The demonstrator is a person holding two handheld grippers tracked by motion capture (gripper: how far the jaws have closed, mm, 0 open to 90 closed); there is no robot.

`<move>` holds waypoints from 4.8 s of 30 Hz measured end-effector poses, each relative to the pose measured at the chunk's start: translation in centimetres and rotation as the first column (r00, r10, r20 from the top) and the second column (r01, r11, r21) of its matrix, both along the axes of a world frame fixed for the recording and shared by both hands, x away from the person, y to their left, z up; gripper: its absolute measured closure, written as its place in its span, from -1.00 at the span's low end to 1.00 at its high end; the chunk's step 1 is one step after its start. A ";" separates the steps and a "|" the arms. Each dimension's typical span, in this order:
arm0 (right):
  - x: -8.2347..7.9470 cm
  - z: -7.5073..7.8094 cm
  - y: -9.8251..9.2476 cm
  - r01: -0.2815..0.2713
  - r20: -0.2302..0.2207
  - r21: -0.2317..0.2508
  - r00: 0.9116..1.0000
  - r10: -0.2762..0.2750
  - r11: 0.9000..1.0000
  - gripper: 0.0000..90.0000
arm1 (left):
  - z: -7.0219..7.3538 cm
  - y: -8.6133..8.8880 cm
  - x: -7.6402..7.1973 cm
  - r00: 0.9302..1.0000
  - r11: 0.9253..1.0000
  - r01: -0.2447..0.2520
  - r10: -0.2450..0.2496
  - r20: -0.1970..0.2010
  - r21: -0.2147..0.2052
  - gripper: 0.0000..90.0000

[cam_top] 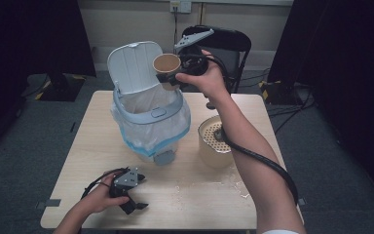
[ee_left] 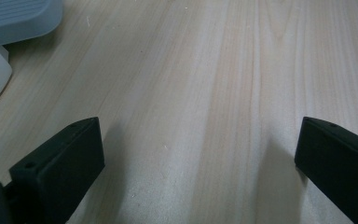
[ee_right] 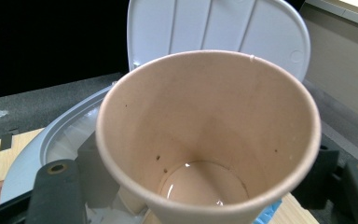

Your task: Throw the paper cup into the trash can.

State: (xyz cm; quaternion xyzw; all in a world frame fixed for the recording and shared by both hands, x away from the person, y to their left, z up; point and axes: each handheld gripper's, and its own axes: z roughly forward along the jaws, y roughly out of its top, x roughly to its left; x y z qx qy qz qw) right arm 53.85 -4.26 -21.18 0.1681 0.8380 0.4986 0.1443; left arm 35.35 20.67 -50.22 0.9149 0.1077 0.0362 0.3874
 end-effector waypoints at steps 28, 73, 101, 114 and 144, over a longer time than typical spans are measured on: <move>0.3 -2.1 2.8 -0.041 -0.024 0.010 0.999 0.041 0.999 -0.44 | 0.0 0.0 0.0 1.000 1.000 0.003 -0.003 -0.005 0.012 -1.00; -4.1 -3.4 -5.8 -0.059 -0.076 0.031 0.995 0.061 0.998 -0.68 | 0.0 0.0 0.0 1.000 1.000 0.009 -0.009 0.003 0.004 -1.00; -10.5 -11.4 -10.4 -0.112 -0.136 -0.003 0.984 0.111 0.994 -0.68 | 0.0 0.0 0.0 1.000 1.000 0.003 -0.003 0.001 0.002 -1.00; -12.9 -14.6 -11.1 -0.121 -0.150 -0.038 0.982 0.114 0.992 -0.68 | -0.1 0.0 0.0 1.000 1.000 0.004 -0.004 0.001 0.000 -1.00; -17.0 -20.4 -10.9 -0.162 -0.171 -0.025 0.973 0.155 0.986 -0.68 | -0.1 0.0 0.0 1.000 1.000 0.003 -0.003 0.003 -0.002 -1.00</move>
